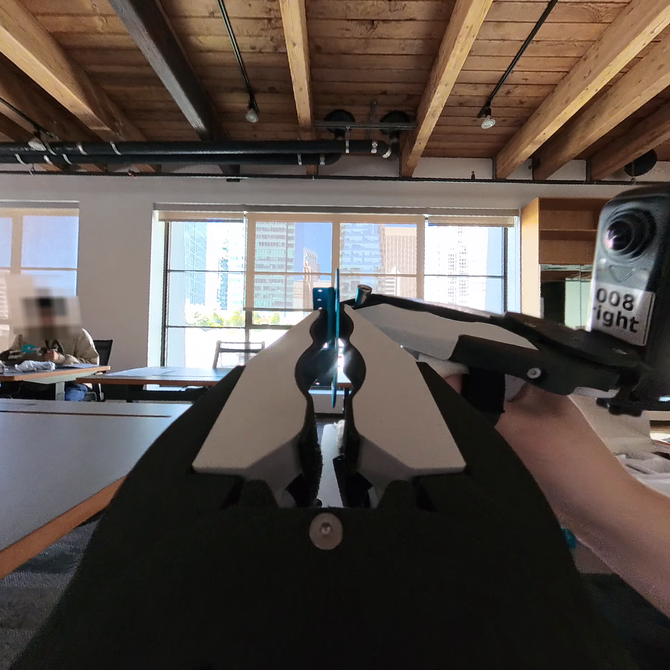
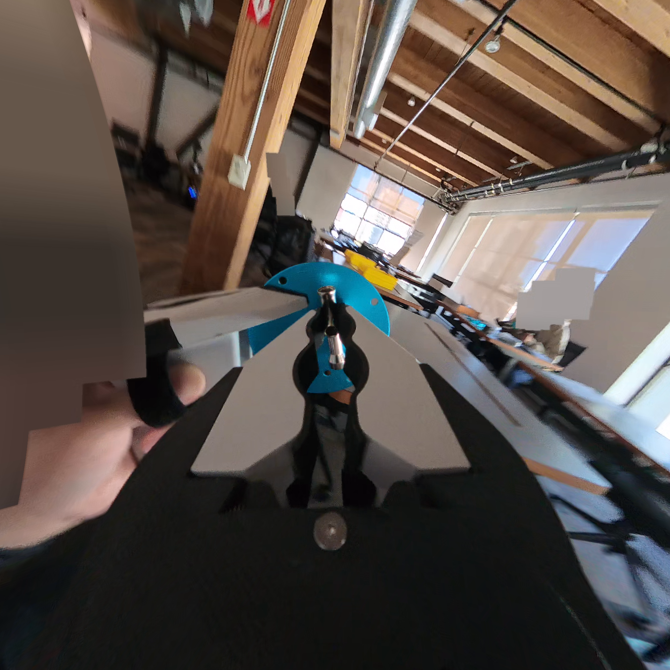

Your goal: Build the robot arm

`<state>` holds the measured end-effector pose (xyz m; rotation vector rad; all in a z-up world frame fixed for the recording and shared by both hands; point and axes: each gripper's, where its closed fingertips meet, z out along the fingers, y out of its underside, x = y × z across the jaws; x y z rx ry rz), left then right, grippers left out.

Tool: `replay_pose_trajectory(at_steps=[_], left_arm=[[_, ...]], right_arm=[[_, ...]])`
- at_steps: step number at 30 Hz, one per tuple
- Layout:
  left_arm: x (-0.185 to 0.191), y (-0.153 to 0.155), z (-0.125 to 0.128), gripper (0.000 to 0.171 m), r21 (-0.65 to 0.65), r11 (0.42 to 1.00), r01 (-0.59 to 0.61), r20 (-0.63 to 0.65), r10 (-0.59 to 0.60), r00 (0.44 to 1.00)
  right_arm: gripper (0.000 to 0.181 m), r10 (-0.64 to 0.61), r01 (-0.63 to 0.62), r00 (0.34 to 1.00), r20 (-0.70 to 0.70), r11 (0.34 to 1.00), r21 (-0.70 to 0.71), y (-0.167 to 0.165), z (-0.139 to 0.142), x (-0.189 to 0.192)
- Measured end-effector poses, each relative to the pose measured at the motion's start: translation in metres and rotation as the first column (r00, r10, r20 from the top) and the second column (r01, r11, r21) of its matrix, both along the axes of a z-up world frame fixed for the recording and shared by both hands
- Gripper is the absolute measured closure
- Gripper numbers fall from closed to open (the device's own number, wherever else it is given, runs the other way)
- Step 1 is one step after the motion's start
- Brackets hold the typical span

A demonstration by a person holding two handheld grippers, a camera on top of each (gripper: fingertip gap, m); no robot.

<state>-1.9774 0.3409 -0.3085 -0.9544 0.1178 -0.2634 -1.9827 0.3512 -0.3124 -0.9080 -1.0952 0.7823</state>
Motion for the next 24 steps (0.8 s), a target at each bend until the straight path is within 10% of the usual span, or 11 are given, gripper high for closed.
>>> replay_pose_trajectory(at_steps=[5,14,24], left_arm=[[0.0016,-0.0006,0.0046,0.169,0.058,0.993,-0.099,-0.093,0.104,0.990],[0.0056,-0.0049,0.0042,0.169,0.159,0.972,-0.170,-0.282,0.210,0.936],[0.0084,-0.0040,-0.0008,0.169,0.212,0.950,-0.229,-0.390,0.297,0.872]], right_arm=[[0.174,0.160,-0.245,0.955,-0.250,0.901,-0.358,-0.0008,0.0050,0.0004],[0.173,0.196,-0.272,0.958,-0.209,0.850,-0.450,-0.0048,0.0049,0.0027],[0.175,0.291,-0.546,0.837,-0.463,0.392,-0.741,-0.0056,-0.0017,0.0037]])
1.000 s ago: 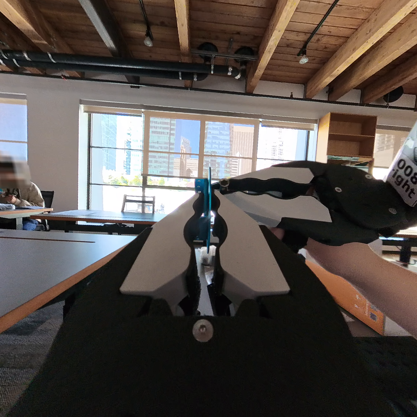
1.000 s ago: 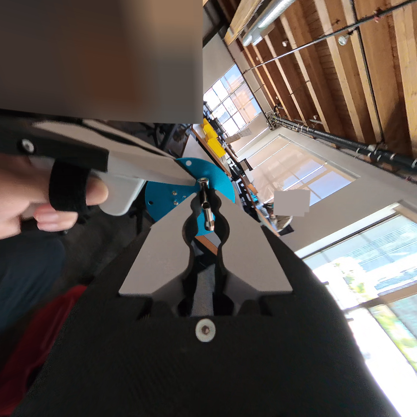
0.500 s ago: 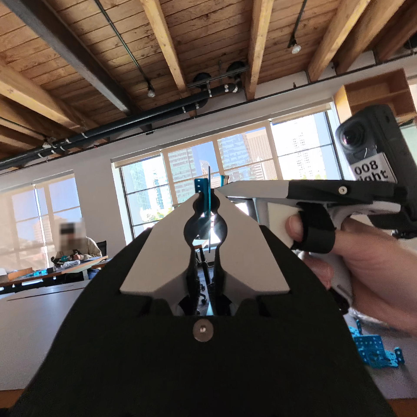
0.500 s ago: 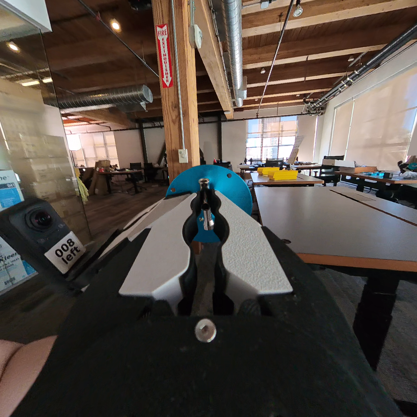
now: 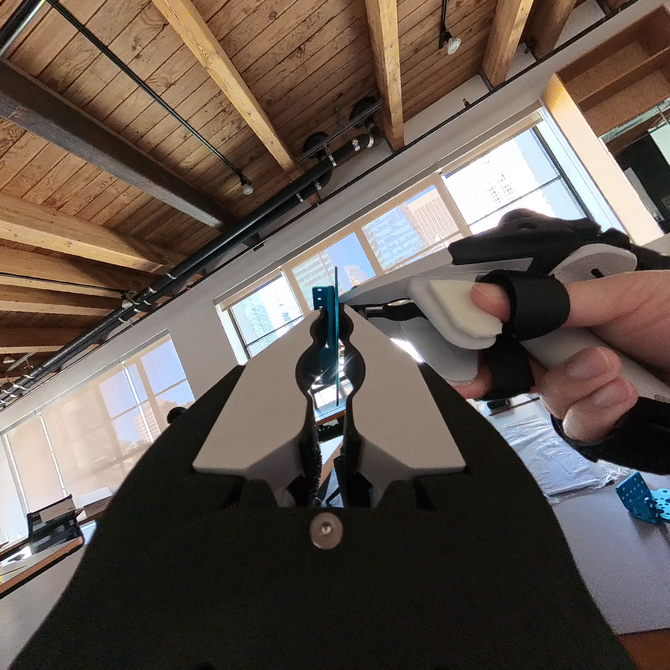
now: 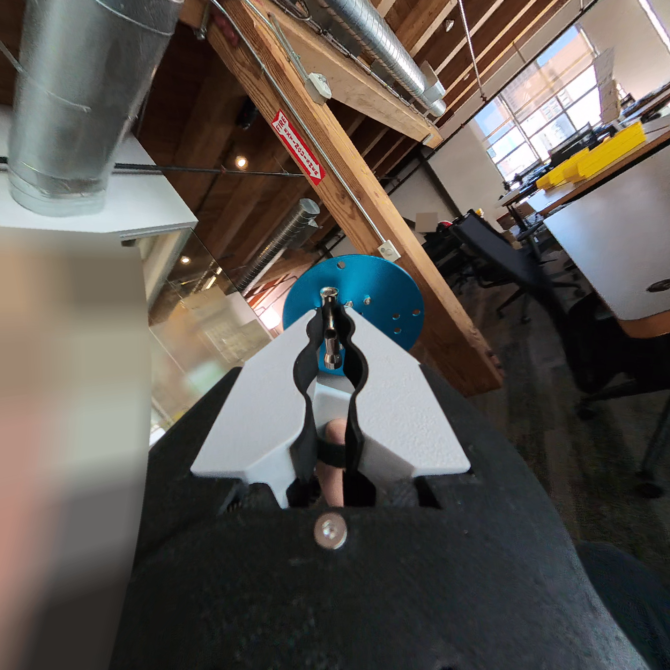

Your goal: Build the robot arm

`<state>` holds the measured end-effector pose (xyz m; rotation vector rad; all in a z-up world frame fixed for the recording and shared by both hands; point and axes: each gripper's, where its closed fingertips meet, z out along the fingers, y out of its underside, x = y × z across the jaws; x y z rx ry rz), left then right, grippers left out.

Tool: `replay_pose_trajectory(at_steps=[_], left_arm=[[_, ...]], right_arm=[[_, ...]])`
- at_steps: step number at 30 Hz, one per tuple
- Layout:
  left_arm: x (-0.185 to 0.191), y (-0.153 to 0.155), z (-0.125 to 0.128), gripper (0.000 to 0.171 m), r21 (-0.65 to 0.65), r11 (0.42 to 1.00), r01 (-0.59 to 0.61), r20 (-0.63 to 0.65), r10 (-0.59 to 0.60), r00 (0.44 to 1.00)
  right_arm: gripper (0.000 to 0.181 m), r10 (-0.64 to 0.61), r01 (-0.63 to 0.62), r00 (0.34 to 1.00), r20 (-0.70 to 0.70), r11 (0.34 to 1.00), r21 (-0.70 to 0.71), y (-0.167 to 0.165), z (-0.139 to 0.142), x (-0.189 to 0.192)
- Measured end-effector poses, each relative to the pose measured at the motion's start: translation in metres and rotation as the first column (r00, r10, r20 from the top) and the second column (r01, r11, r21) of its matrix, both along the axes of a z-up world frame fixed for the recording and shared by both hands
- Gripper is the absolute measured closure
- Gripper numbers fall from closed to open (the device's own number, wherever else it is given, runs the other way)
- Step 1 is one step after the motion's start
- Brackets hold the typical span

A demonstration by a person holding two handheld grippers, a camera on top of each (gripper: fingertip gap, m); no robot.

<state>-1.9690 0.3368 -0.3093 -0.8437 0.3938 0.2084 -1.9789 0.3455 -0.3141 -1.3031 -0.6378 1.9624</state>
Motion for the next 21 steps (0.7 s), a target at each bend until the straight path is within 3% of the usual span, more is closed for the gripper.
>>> replay_pose_trajectory(at_steps=[7,9,10,11,12,13,14,16,18,19,21], left_arm=[[-0.009,0.003,0.000,0.169,-0.089,0.987,0.134,0.170,-0.118,0.978],[-0.016,0.007,-0.009,0.169,-0.153,0.975,0.164,0.204,-0.131,0.970],[-0.021,0.010,-0.017,0.169,-0.200,0.964,0.172,0.223,-0.127,0.967],[-0.026,0.014,-0.026,0.169,-0.255,0.948,0.191,0.243,-0.129,0.961],[-0.031,0.017,-0.035,0.169,-0.303,0.926,0.224,0.272,-0.141,0.952],[-0.035,0.019,-0.042,0.169,-0.335,0.906,0.258,0.311,-0.152,0.938],[-0.040,0.020,-0.047,0.169,-0.347,0.894,0.284,0.346,-0.160,0.925],[-0.044,0.023,-0.059,0.169,-0.389,0.866,0.314,0.373,-0.163,0.913],[-0.047,0.028,-0.070,0.169,-0.438,0.845,0.307,0.363,-0.146,0.920],[-0.048,0.029,-0.074,0.169,-0.460,0.835,0.301,0.351,-0.141,0.926],[-0.049,0.032,-0.081,0.169,-0.495,0.819,0.291,0.334,-0.129,0.933]], right_arm=[[0.175,0.049,-0.049,0.999,0.003,0.999,-0.009,0.003,0.003,0.008],[0.175,-0.013,-0.008,0.986,0.166,0.992,0.124,0.018,-0.011,0.011],[0.174,-0.075,-0.012,0.937,0.342,0.969,0.246,0.034,-0.031,0.011],[0.174,-0.165,-0.073,0.805,0.569,0.926,0.371,0.057,-0.065,0.016],[0.174,-0.291,-0.127,0.605,0.741,0.884,0.451,0.092,-0.102,0.031],[0.174,-0.339,-0.180,0.412,0.846,0.880,0.440,0.121,-0.133,0.048],[0.174,-0.267,-0.214,0.292,0.918,0.918,0.335,0.133,-0.158,0.057],[0.174,-0.071,-0.269,0.135,0.988,0.957,0.106,0.133,-0.202,0.063],[0.174,-0.161,-0.352,-0.096,0.982,0.929,0.117,0.152,-0.244,0.083],[0.174,-0.169,-0.380,-0.138,0.976,0.919,0.105,0.155,-0.258,0.085],[0.174,-0.099,-0.380,-0.129,0.987,0.924,0.043,0.152,-0.274,0.079]])
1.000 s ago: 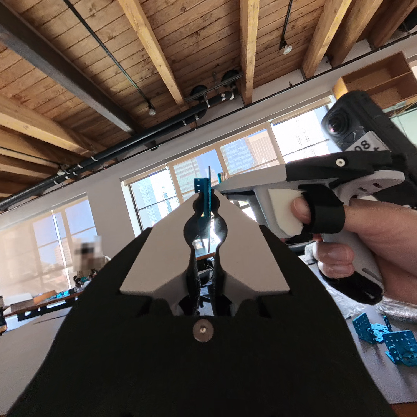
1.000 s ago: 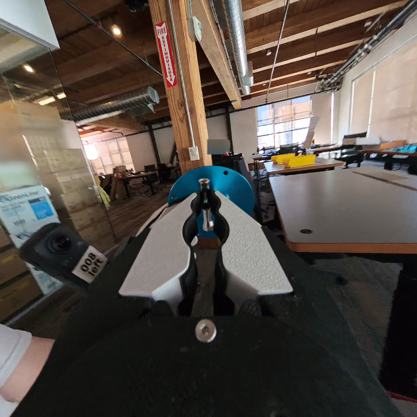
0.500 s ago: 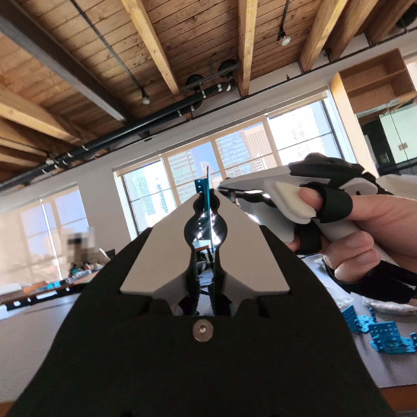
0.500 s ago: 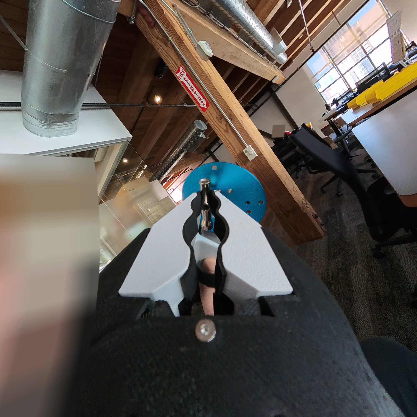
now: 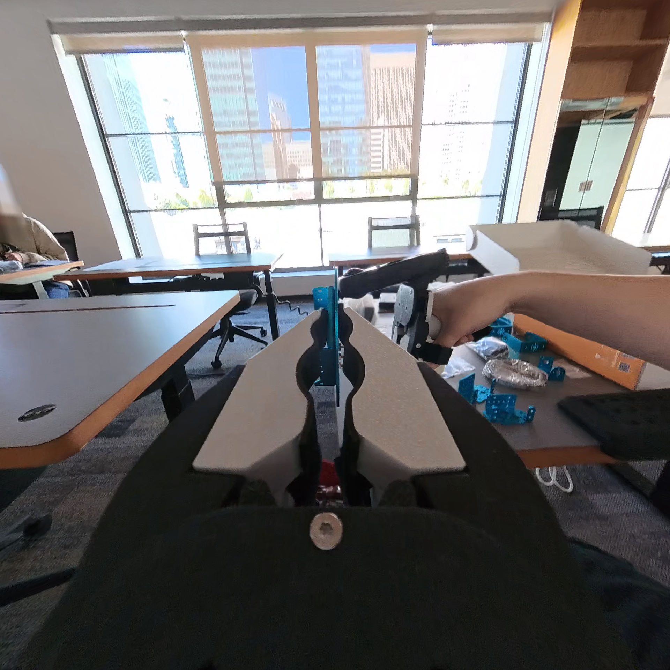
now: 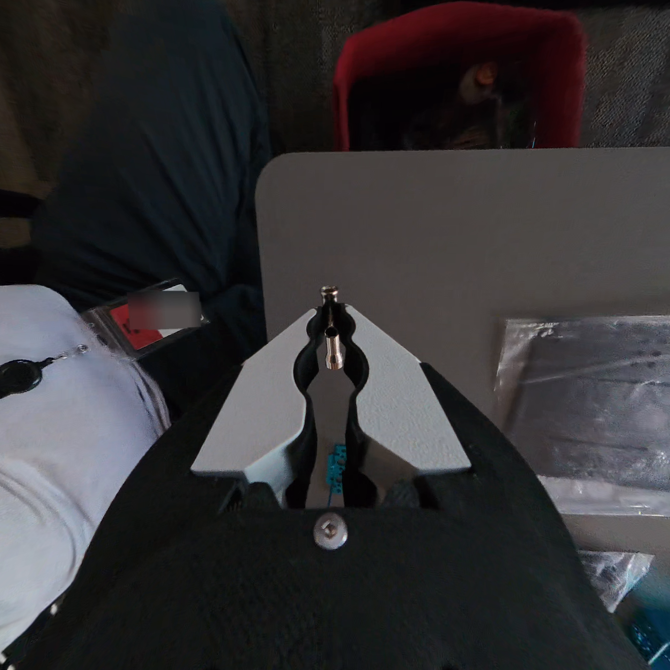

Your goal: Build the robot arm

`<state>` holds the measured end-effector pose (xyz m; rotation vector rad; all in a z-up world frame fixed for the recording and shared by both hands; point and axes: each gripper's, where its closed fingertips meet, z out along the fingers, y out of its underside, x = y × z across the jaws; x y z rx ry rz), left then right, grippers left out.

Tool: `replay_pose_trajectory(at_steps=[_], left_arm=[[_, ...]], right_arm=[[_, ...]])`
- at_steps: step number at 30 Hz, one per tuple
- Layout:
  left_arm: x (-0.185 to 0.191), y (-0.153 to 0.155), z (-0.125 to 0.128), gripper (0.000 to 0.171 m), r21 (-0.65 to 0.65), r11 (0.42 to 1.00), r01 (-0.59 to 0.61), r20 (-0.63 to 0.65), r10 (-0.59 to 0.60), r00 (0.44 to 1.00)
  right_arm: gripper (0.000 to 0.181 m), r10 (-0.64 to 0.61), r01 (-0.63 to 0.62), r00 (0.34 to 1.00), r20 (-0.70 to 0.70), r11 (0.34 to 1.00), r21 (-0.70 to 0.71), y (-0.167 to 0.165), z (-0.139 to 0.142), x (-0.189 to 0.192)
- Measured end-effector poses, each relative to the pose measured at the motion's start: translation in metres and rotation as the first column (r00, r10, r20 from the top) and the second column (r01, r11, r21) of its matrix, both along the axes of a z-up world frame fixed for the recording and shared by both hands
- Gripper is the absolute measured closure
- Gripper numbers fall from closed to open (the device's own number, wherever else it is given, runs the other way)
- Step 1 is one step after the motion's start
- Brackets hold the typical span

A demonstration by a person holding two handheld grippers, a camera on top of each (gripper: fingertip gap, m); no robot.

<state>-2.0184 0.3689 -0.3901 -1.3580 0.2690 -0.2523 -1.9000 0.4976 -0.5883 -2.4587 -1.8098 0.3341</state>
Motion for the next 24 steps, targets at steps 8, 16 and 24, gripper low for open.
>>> replay_pose_trajectory(at_steps=[8,16,24], left_arm=[[0.013,0.010,-0.020,0.169,-0.070,0.996,0.053,-0.014,-0.054,0.998],[0.030,0.013,-0.027,0.169,-0.081,0.993,0.085,-0.027,-0.087,0.996],[0.033,0.010,-0.025,0.168,-0.076,0.993,0.094,-0.022,-0.096,0.995]], right_arm=[[0.174,0.051,-0.054,0.997,0.061,0.997,0.047,0.017,-0.035,0.015],[0.174,0.079,-0.085,0.994,0.070,0.993,0.080,0.019,-0.039,0.023],[0.174,0.087,-0.089,0.996,0.034,0.993,0.071,0.015,-0.039,0.022]])
